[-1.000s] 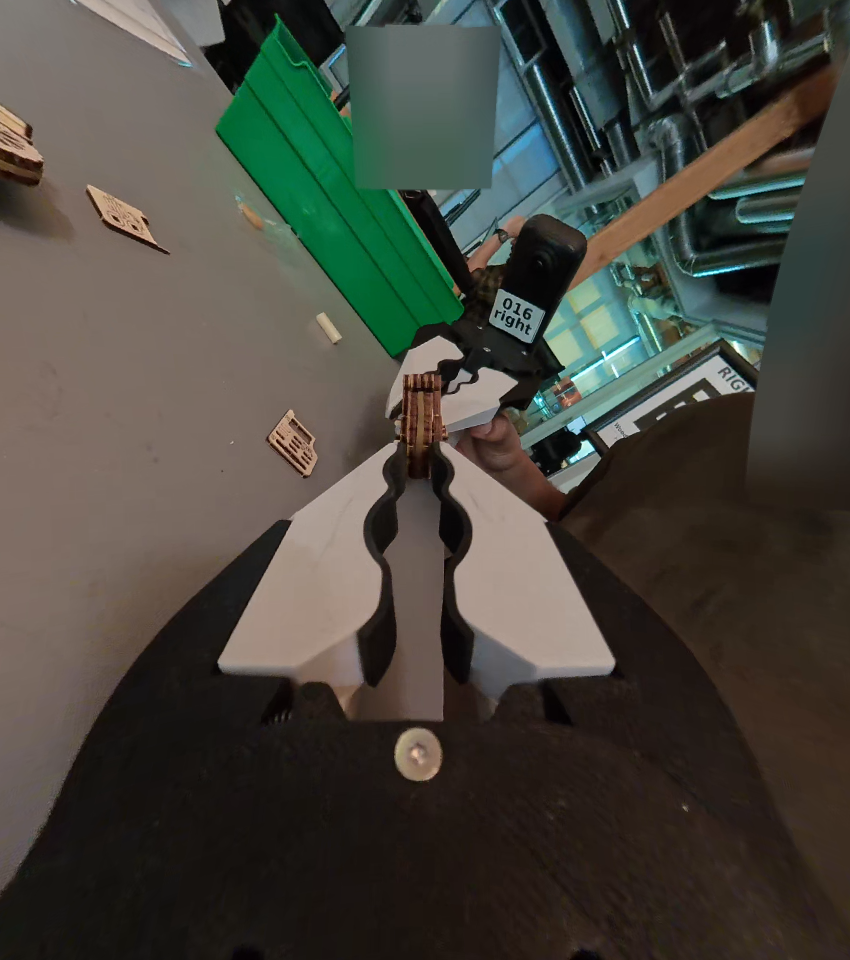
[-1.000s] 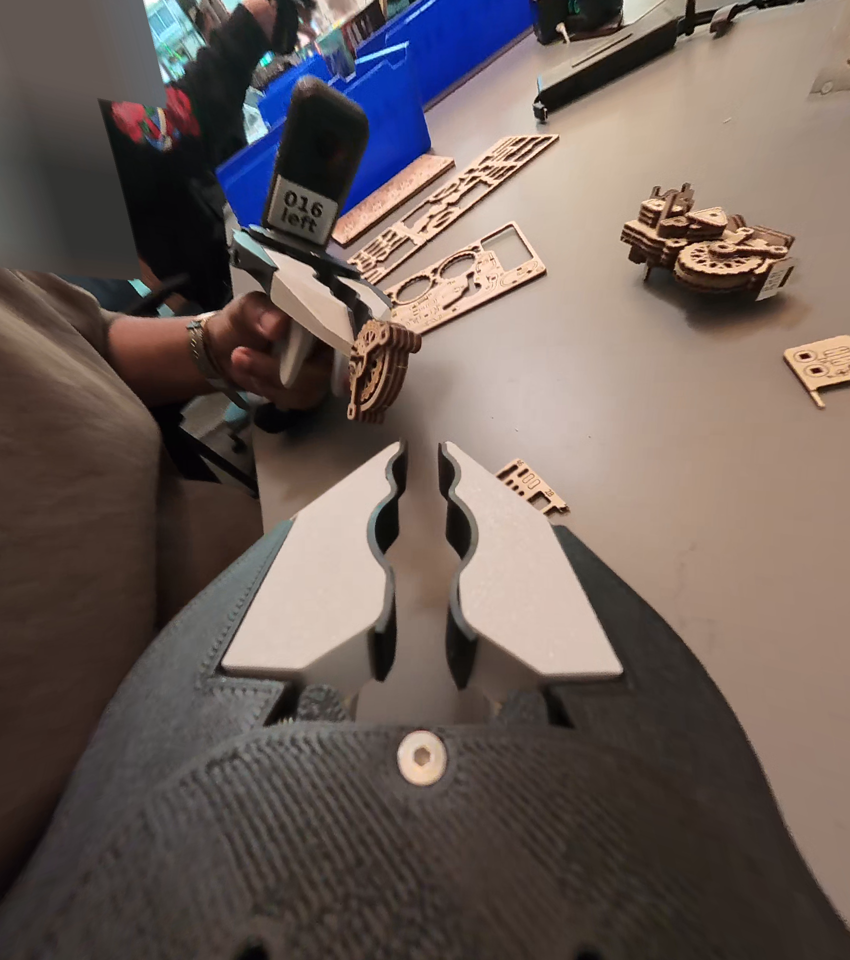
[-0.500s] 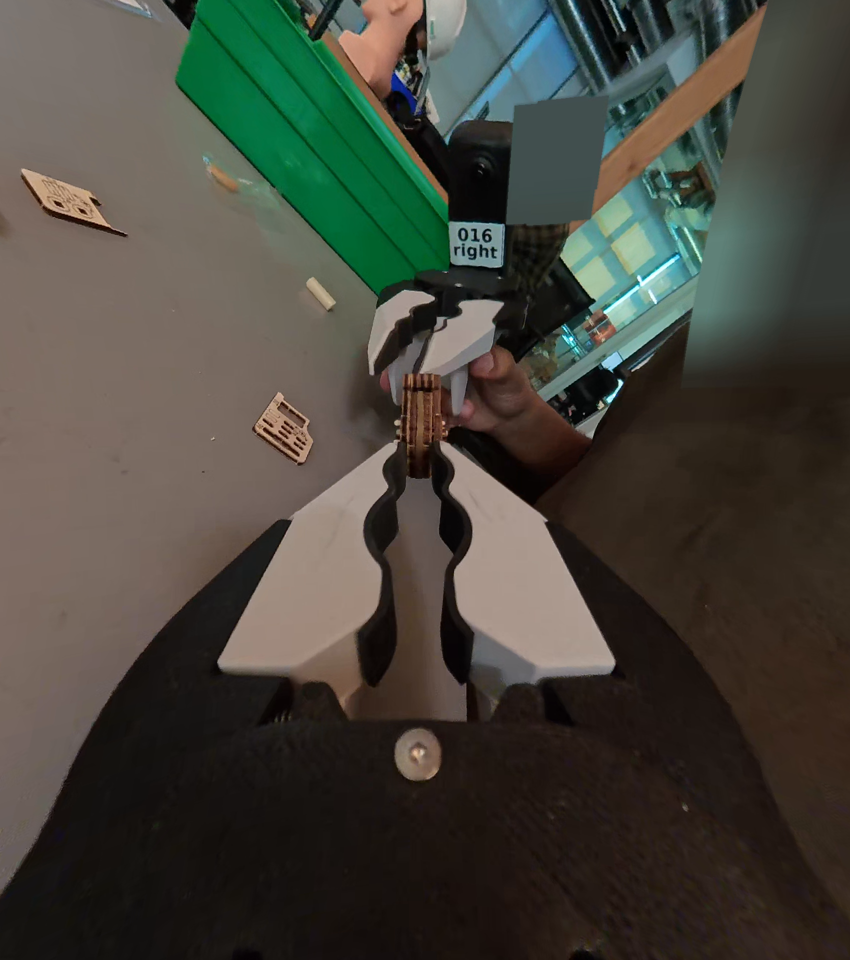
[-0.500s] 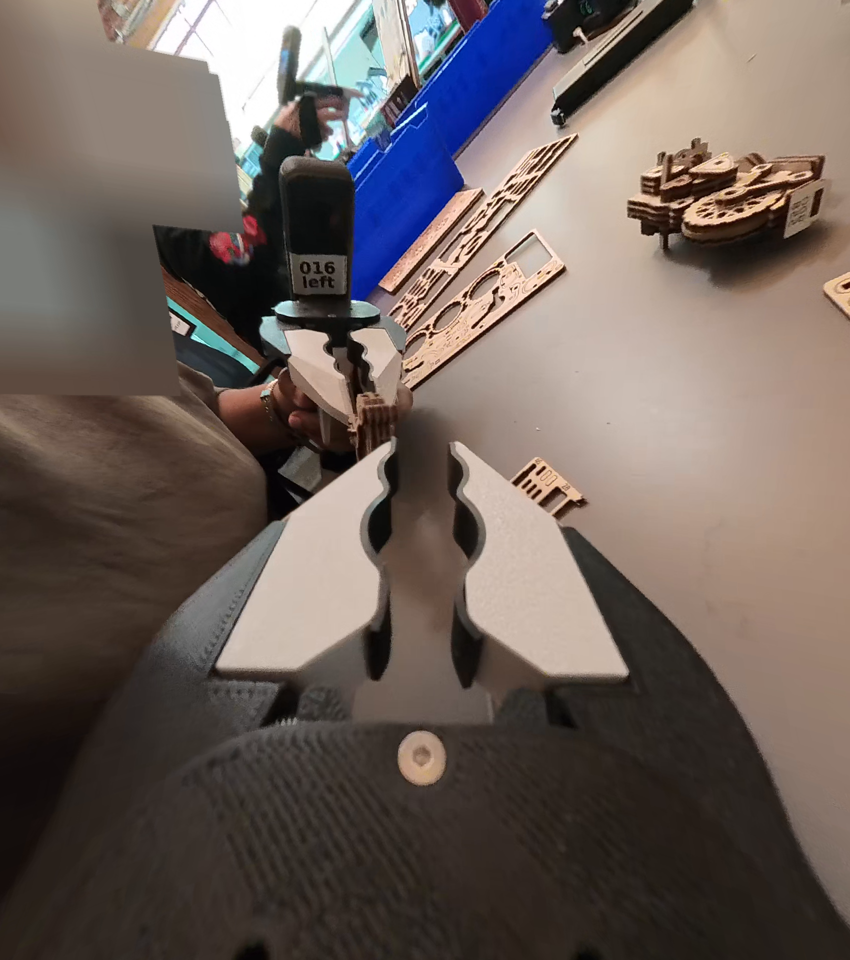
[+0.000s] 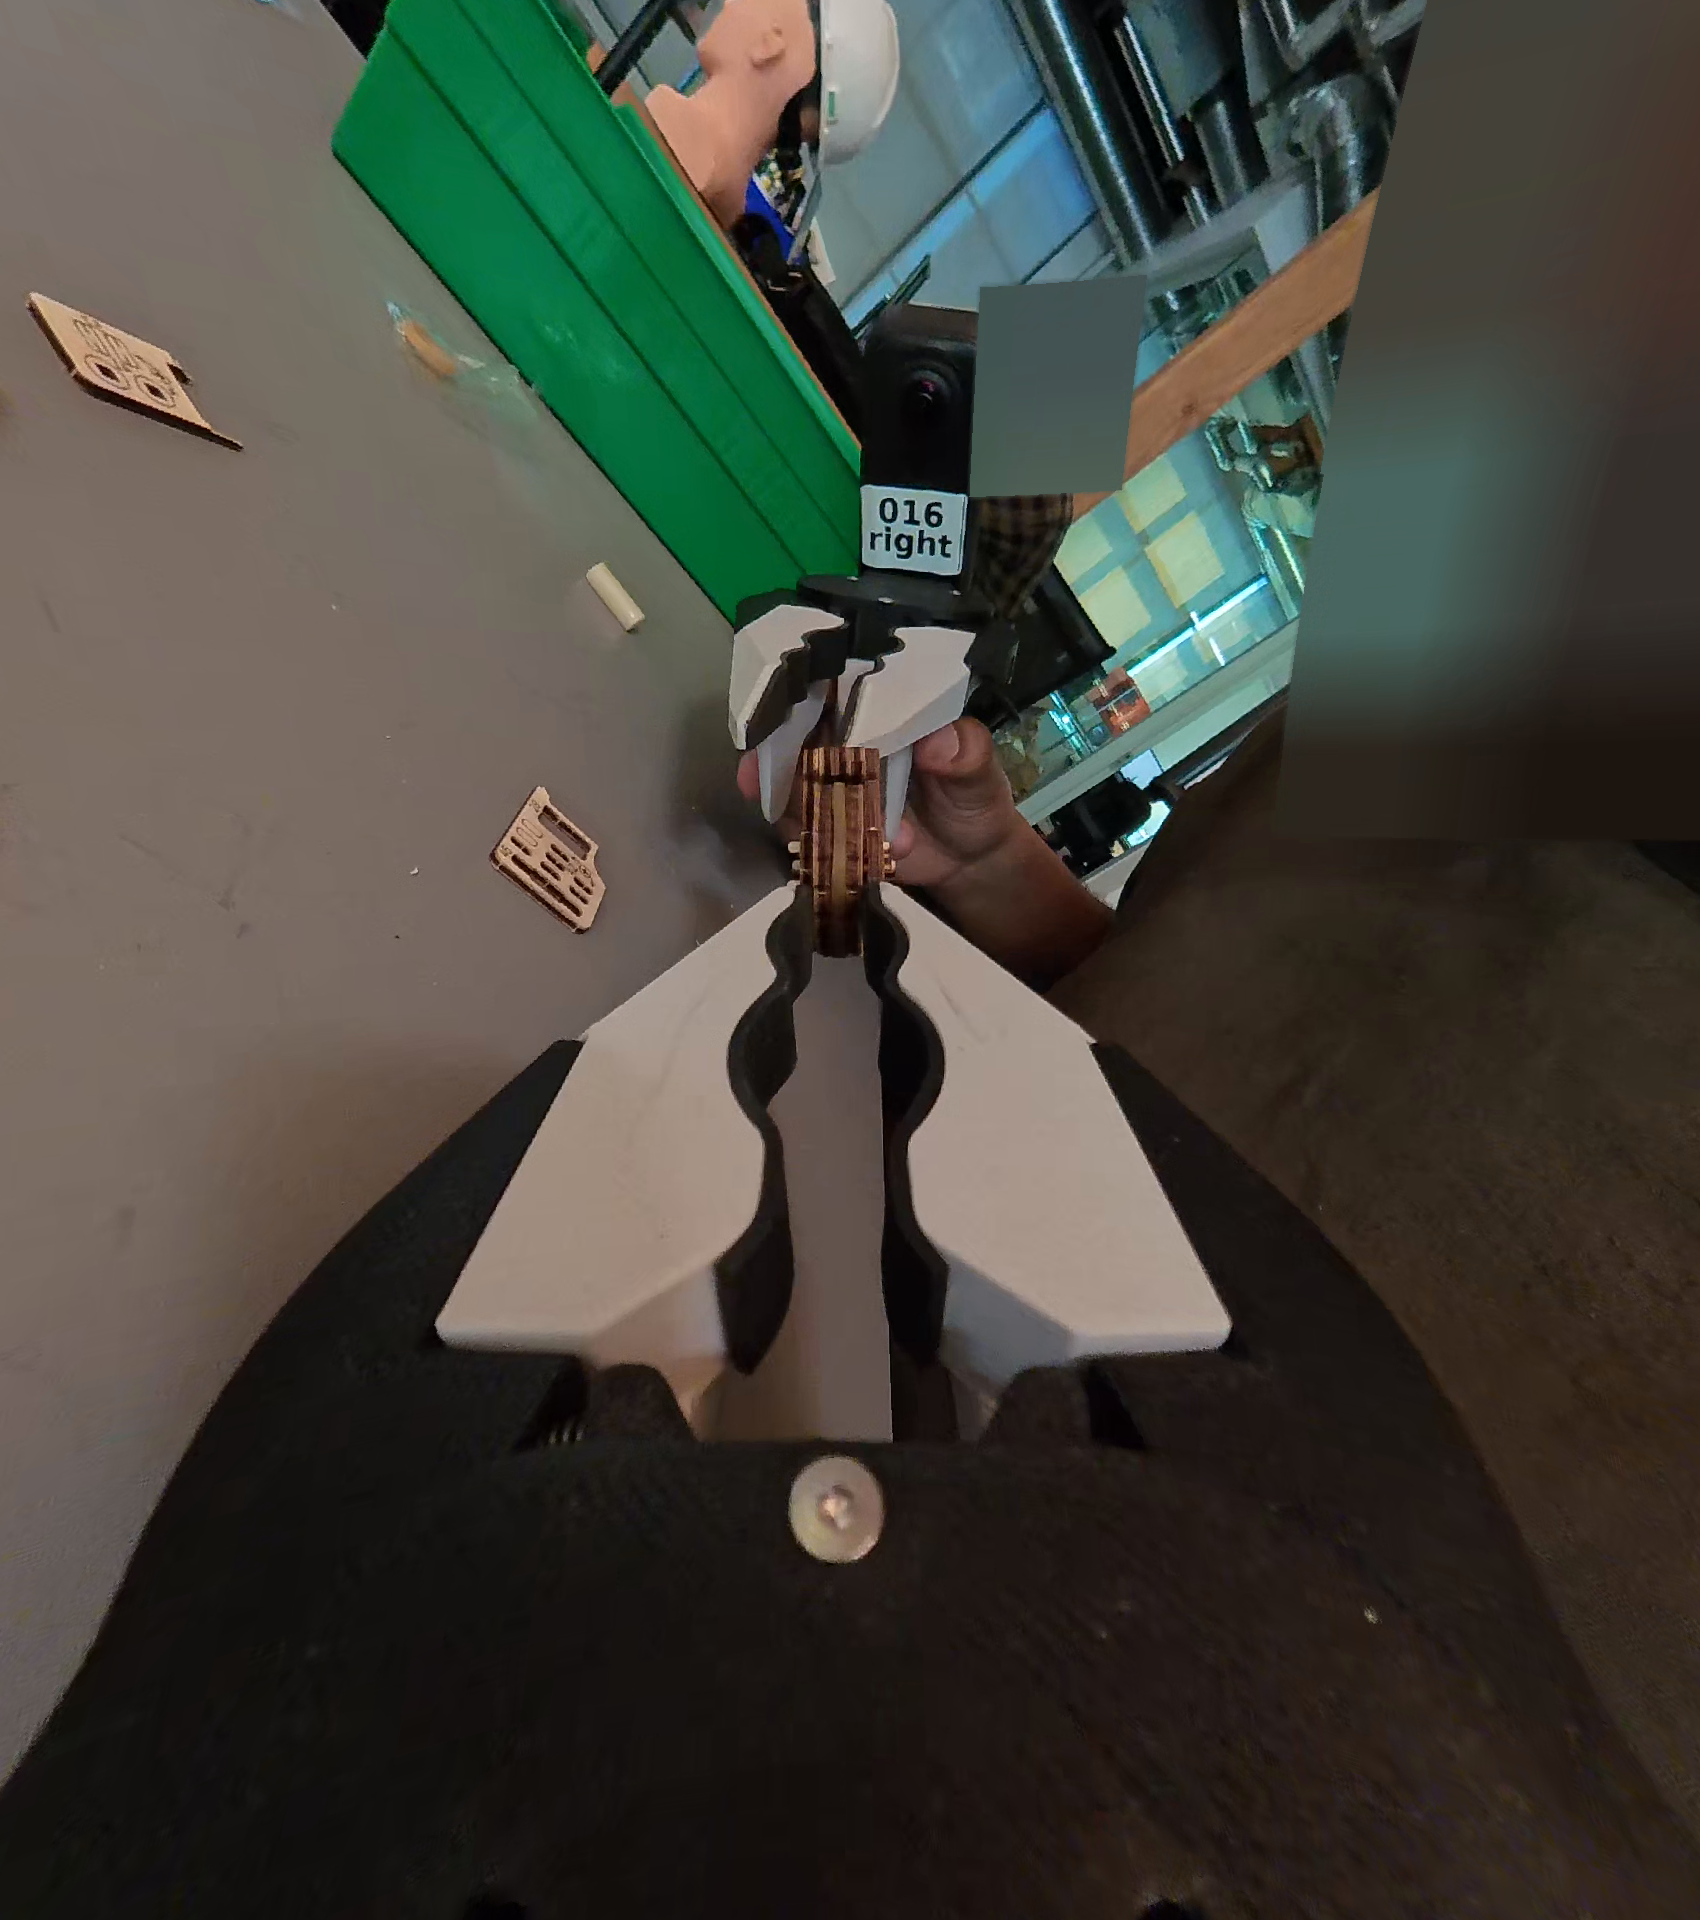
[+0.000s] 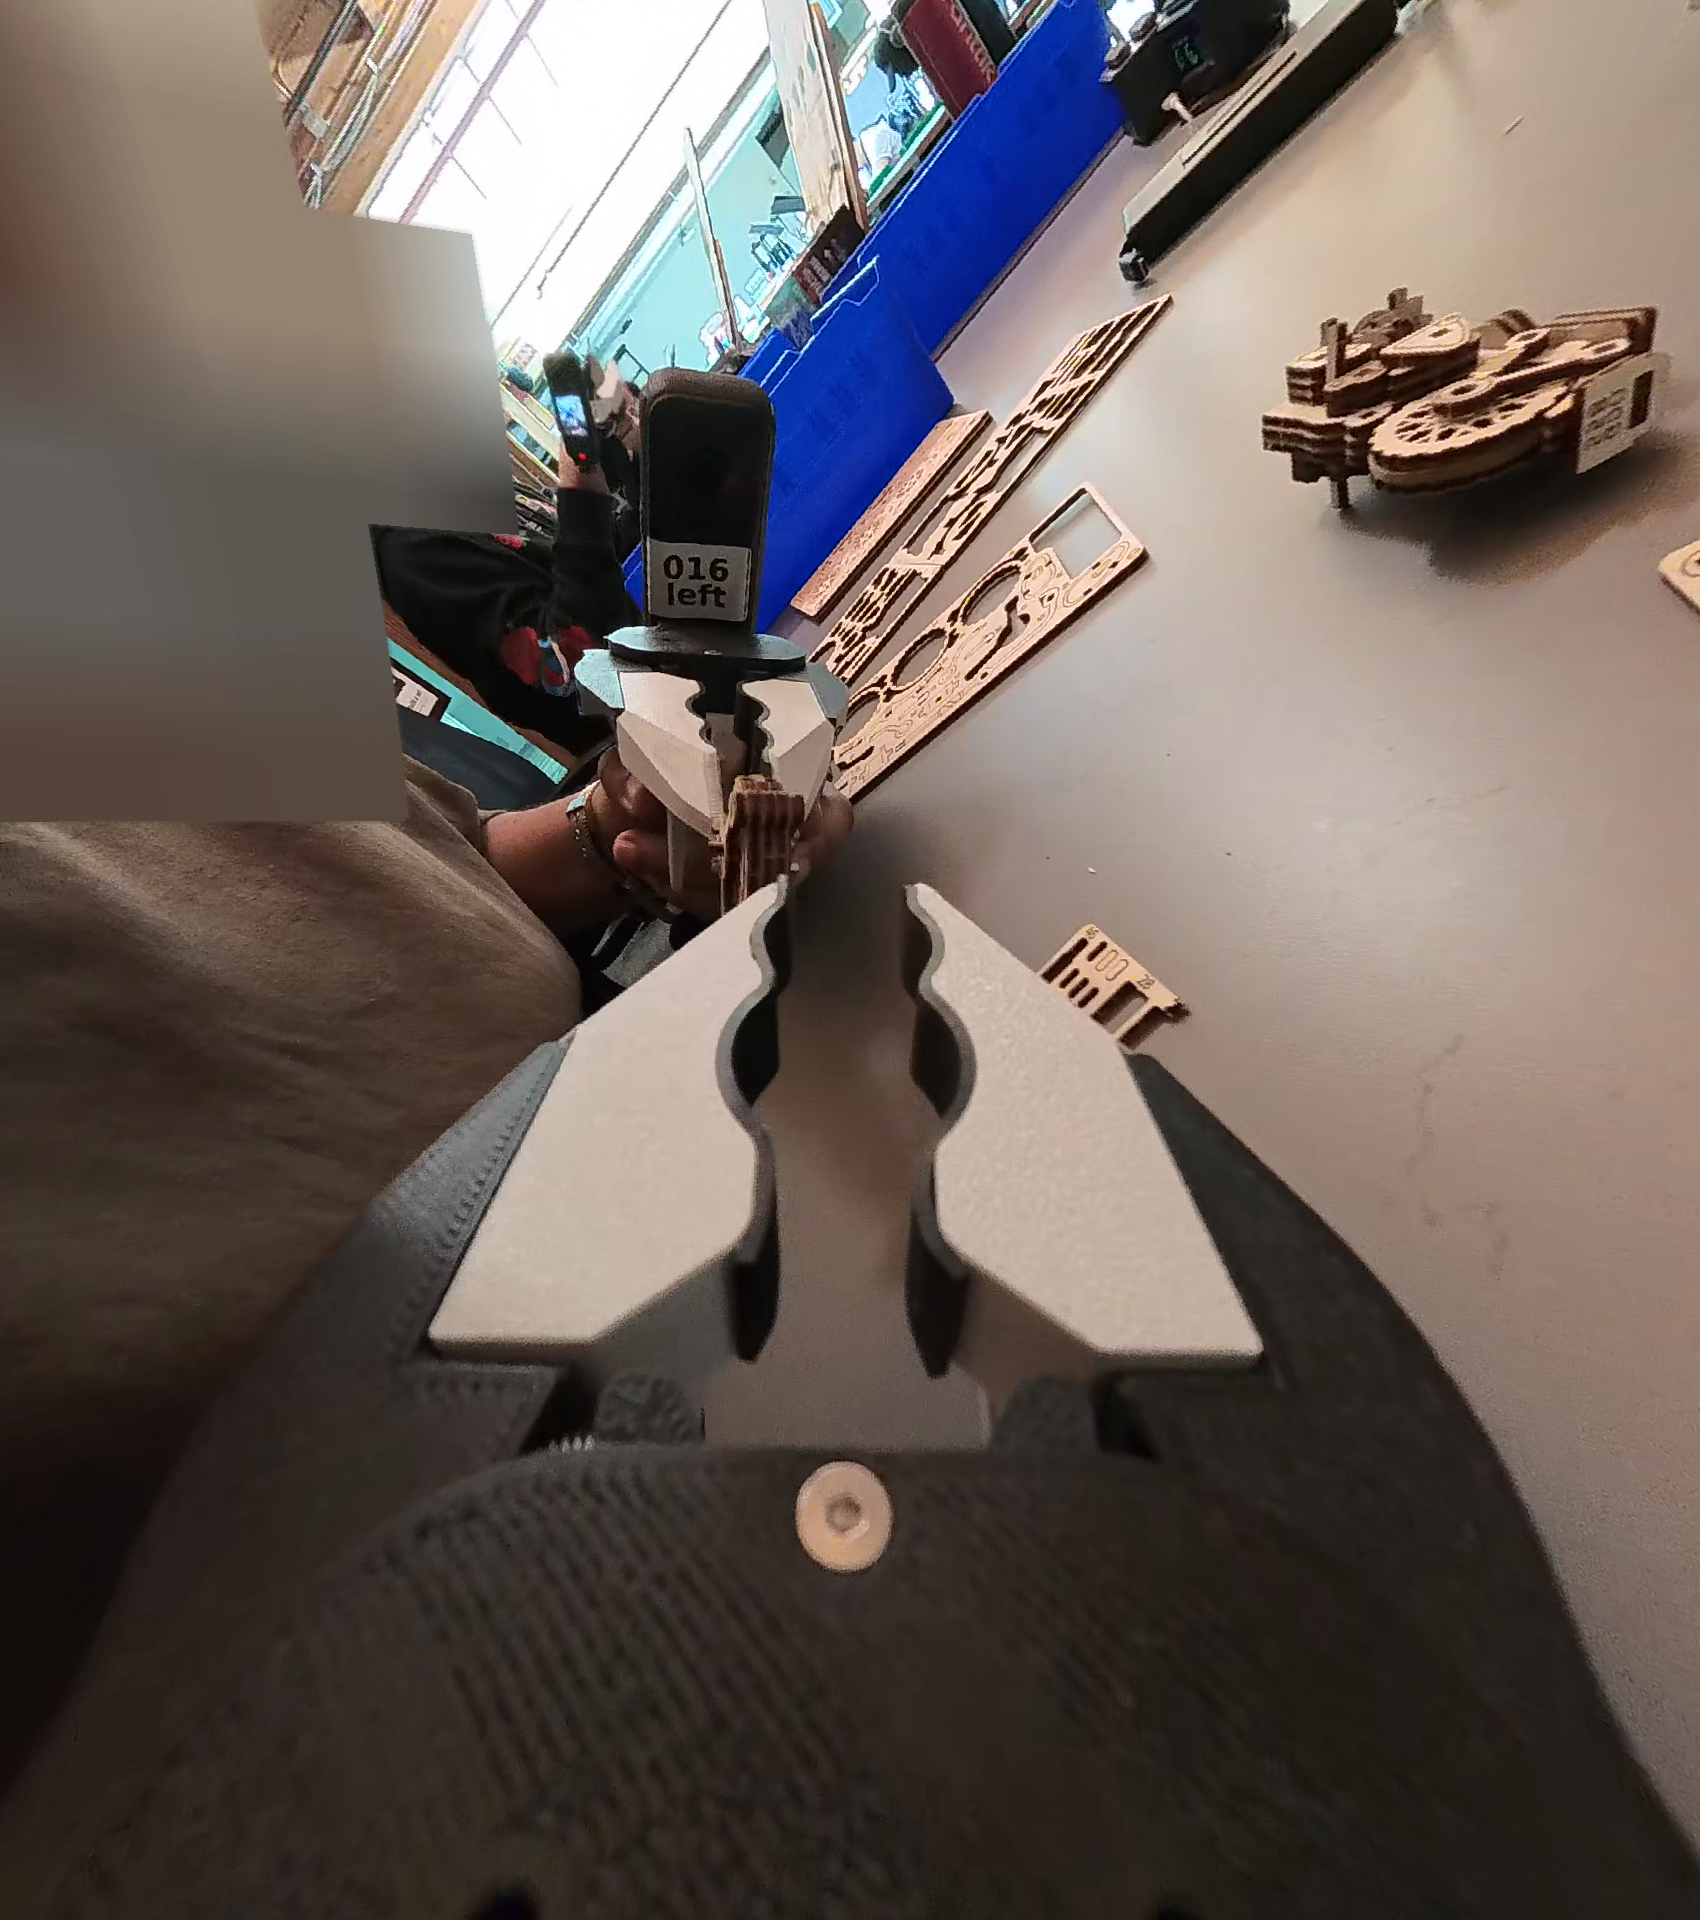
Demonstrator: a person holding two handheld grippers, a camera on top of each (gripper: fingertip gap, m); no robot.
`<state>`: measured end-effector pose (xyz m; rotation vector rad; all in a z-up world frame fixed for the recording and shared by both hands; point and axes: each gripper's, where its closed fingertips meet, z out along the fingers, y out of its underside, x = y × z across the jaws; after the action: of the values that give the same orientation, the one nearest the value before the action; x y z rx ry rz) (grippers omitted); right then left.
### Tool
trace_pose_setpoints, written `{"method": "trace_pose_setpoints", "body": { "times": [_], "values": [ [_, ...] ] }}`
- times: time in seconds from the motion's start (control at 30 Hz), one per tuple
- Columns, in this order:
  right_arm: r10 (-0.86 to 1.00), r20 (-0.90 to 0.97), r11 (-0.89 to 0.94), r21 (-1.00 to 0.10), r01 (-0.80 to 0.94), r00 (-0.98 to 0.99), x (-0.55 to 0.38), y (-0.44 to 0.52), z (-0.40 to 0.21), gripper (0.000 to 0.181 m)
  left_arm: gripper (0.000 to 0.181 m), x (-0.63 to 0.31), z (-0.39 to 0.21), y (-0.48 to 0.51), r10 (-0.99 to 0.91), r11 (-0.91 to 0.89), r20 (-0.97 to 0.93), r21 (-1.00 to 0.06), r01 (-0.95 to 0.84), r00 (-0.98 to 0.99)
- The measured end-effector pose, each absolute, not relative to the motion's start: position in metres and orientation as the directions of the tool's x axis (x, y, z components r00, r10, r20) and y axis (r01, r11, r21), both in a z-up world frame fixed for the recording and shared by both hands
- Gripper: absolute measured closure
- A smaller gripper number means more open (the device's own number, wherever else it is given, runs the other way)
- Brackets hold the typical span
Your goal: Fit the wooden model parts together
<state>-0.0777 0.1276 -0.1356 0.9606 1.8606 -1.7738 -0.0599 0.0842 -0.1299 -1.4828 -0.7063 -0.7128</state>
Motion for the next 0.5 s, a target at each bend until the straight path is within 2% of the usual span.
{"method": "trace_pose_setpoints", "body": {
  "times": [0.5],
  "values": [
    [0.196,-0.710,-0.049,-0.696,0.716,-0.676,-0.0782,0.1280,-0.1350,0.162,0.176,-0.0600,-0.1279,0.0829,-0.019,-0.025,0.804,-0.595,0.804,0.594]
  ]
}}
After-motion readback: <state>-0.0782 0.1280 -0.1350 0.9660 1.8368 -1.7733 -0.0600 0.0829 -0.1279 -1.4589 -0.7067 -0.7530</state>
